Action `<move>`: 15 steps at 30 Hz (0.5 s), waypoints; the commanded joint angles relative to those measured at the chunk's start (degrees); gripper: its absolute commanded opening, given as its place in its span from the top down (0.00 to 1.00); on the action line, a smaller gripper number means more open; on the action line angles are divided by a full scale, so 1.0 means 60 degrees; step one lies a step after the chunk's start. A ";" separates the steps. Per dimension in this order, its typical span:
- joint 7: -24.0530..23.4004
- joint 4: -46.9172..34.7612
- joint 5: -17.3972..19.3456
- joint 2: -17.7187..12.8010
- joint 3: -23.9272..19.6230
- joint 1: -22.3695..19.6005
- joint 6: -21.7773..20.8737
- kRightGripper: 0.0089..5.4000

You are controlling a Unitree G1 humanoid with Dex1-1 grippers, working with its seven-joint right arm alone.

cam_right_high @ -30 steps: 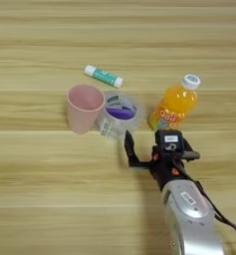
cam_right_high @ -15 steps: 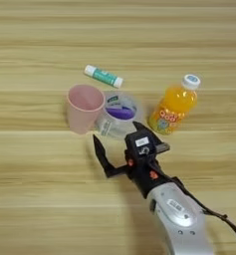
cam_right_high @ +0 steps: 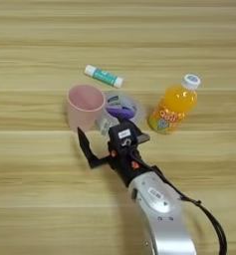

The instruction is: Move the objects on the table

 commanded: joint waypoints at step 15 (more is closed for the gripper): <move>-0.0002 0.0612 -0.0219 -0.0033 0.0266 -0.1078 -0.0921 0.01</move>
